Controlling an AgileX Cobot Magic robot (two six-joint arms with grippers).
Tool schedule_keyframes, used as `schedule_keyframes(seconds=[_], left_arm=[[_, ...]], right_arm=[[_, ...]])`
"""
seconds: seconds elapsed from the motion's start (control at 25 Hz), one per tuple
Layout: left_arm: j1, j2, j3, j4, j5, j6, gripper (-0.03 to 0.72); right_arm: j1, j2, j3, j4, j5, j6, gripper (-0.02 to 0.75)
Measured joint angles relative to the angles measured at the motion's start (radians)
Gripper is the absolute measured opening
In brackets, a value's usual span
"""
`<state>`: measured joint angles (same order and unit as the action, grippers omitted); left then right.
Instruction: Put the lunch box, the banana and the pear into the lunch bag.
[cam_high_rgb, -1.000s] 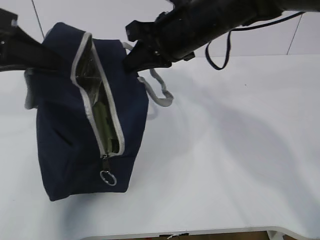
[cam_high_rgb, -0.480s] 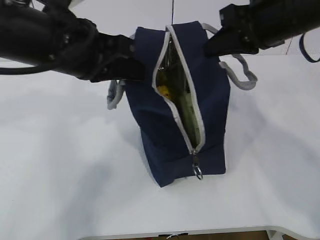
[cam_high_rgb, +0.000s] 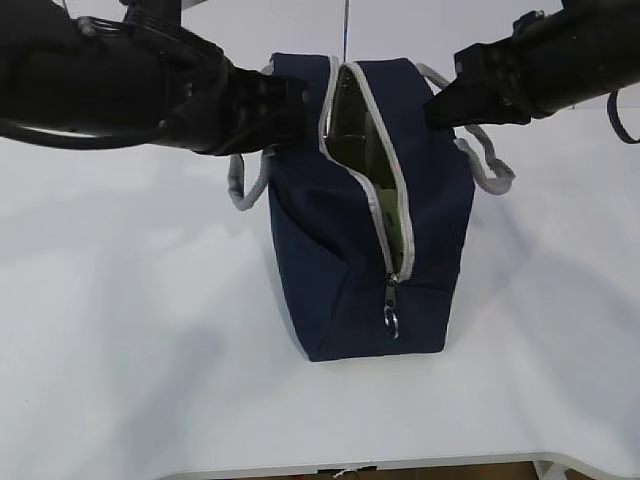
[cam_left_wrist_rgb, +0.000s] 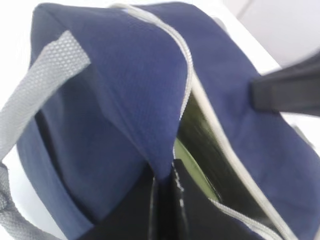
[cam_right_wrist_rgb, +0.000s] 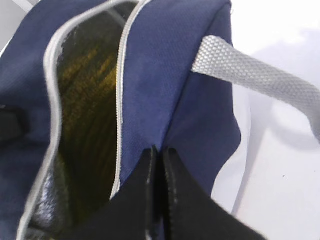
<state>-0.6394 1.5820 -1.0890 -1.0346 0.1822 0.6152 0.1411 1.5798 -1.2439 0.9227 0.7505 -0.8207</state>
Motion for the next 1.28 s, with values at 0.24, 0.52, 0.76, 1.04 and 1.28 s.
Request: schedule_keyframes(seconds=[0.24,0.52,0.76,1.04,1.28], left_arm=[[0.0,0.044,-0.002,-0.037,-0.034,0.004,-0.014],[0.0,0.053,-0.004,-0.039,-0.044,0.035,-0.014],[0.0,0.053,-0.004,-0.049,-0.087,0.038,-0.014],[0.0,0.053,-0.004,-0.057,-0.104,0.041,-0.014],[0.0,0.053,-0.004,-0.059,-0.105,0.041,-0.014]], right_arm=[[0.0,0.003,0.011,0.044,-0.018,-0.004,0.018],[0.0,0.004,0.066,0.107,-0.122,-0.008,0.018],[0.002,0.004,0.069,0.146,-0.125,-0.011,0.018],[0.03,0.004,0.071,0.151,-0.194,-0.03,0.018],[0.03,0.004,0.074,0.148,-0.23,-0.094,0.019]])
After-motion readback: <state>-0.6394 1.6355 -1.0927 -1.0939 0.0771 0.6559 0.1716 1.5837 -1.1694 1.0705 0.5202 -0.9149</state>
